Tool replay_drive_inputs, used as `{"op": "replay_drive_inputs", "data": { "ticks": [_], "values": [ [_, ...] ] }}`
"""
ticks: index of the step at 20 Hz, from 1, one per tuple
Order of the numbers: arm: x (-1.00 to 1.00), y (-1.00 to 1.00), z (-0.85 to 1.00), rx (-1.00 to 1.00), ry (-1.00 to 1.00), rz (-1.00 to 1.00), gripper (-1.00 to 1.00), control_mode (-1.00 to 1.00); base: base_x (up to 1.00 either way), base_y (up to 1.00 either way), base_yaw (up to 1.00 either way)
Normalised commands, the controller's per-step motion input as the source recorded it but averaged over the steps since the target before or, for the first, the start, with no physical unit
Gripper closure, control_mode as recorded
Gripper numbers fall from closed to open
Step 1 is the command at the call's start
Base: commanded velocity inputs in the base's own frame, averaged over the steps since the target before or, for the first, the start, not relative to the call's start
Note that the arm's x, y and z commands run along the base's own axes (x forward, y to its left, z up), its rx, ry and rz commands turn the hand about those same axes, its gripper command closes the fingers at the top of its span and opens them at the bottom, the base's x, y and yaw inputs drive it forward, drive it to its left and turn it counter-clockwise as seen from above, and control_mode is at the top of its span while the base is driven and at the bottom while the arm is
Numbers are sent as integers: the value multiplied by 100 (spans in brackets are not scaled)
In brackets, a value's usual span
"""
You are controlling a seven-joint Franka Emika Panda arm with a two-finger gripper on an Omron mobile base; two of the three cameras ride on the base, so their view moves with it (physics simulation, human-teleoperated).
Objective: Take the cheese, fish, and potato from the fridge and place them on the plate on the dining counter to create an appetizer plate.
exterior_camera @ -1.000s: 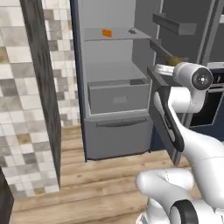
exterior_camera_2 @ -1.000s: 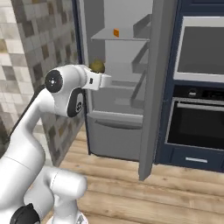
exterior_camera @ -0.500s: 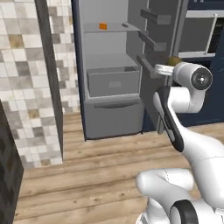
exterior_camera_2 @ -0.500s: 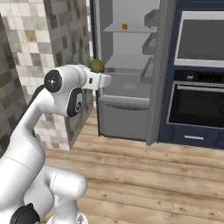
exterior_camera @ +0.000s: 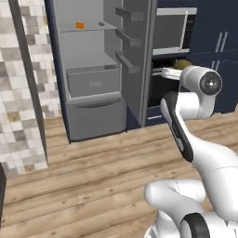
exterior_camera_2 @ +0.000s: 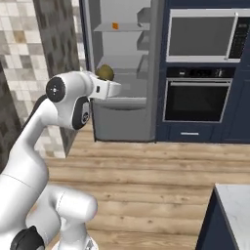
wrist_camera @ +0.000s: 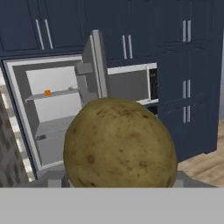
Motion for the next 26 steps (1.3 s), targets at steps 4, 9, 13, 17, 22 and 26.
{"op": "replay_drive_inputs", "data": {
  "ticks": [4, 9, 13, 17, 22, 26],
  "values": [
    [0, 0, 0, 0, 0, 0, 100, 100, -59, 17, -33],
    [0, 0, 0, 0, 0, 0, 100, 100, -98, 22, -29],
    [0, 0, 0, 0, 0, 0, 100, 100, -100, 13, -27],
    [0, 0, 0, 0, 0, 0, 100, 100, -94, 3, -27],
    [0, 0, 0, 0, 0, 0, 100, 100, -32, 0, -27],
    [0, 0, 0, 0, 0, 0, 100, 100, 8, 0, -29]
  ]
}}
